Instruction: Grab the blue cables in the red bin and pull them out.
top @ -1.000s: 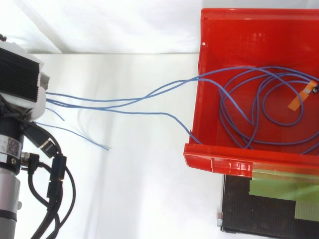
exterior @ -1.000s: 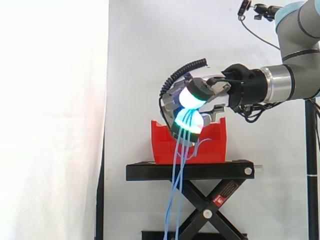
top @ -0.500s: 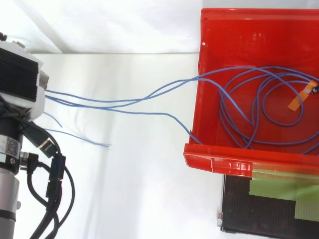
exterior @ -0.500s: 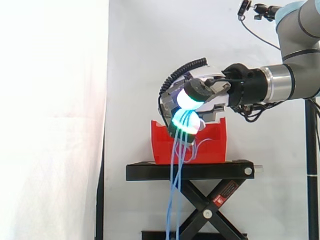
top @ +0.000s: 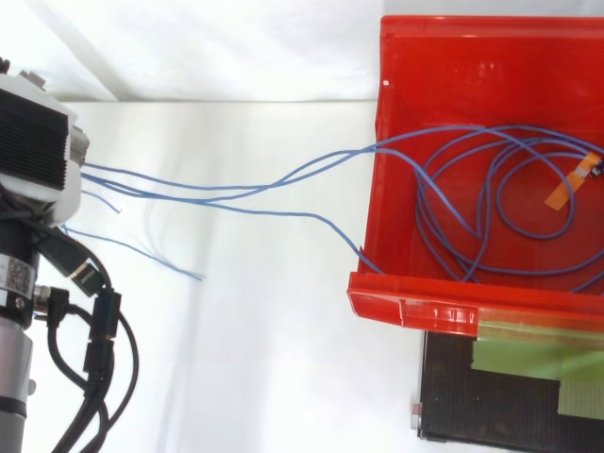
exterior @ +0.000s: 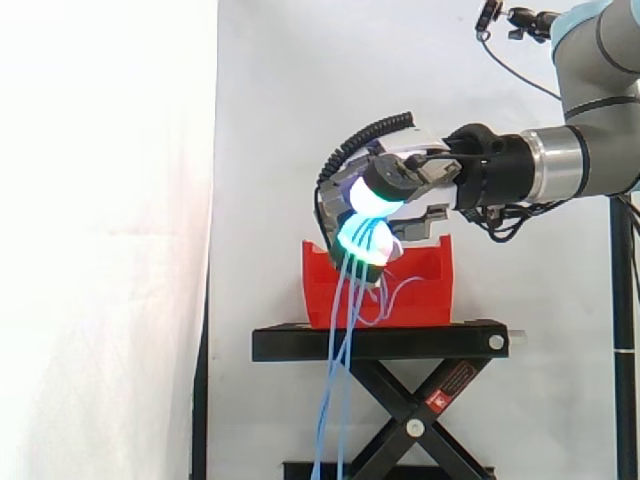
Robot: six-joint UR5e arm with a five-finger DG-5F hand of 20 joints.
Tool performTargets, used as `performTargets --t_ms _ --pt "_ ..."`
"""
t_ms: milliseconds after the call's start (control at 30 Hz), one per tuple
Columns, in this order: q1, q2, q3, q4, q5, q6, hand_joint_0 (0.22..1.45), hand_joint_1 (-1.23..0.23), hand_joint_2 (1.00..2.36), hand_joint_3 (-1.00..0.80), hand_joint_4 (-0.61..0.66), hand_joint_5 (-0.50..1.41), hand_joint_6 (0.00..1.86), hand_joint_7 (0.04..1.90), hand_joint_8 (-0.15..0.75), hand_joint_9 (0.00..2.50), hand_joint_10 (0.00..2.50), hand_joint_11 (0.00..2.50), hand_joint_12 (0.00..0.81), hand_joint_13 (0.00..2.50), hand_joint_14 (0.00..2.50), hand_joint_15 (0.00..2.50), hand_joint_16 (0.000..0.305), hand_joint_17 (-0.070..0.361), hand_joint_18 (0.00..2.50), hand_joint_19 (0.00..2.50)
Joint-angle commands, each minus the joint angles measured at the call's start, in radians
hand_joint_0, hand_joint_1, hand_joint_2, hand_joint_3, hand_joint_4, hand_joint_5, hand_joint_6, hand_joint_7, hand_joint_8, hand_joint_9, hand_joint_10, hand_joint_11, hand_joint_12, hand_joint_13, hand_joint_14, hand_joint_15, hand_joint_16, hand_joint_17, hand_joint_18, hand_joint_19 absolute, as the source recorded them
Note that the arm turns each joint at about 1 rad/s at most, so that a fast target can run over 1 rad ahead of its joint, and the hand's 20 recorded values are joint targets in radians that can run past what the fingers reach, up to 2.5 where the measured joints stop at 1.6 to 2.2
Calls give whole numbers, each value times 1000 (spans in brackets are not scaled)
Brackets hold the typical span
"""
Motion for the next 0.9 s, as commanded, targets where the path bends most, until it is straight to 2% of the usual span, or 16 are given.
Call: performTargets --t_ms 0,100,167,333,367,400,467,733,867 --pt "-1 1 1 0 0 0 906 -1071 1012 -589 259 250 1301 282 327 0 2342 679 303 270 2500 602 29 64 626 1343" --pt "1 1 2 0 -1 2 910 -1067 1010 -678 260 245 1288 288 326 0 2297 685 301 270 2500 598 28 64 619 1343" --pt "-1 1 2 0 -1 2 929 -1080 1011 -665 258 237 1291 279 324 0 2300 674 301 273 2489 590 28 64 620 1334" --pt "-1 1 2 0 0 0 942 -1091 1015 -490 250 215 1288 278 321 0 2300 663 298 268 2422 599 28 63 599 1323" --pt "-1 0 2 2 0 0 944 -1091 1014 -488 247 215 1287 272 322 0 2332 670 294 266 2420 600 28 63 597 1325" --pt "-1 1 2 2 0 0 946 -1091 1014 -504 247 215 1287 273 323 0 2500 626 296 268 2418 598 27 62 595 1329" --pt "-1 0 2 0 -1 0 946 -1090 1013 -516 240 215 1287 267 322 0 2500 582 291 259 2489 592 27 61 600 1346" --pt "-1 1 2 0 -1 0 936 -1089 1013 -545 232 218 1285 265 325 0 2500 713 300 182 2500 688 24 55 733 1814" --pt "-1 1 2 0 -1 -2 939 -1110 1013 -445 233 214 1277 277 327 0 2500 776 300 155 2500 747 24 55 755 1999"
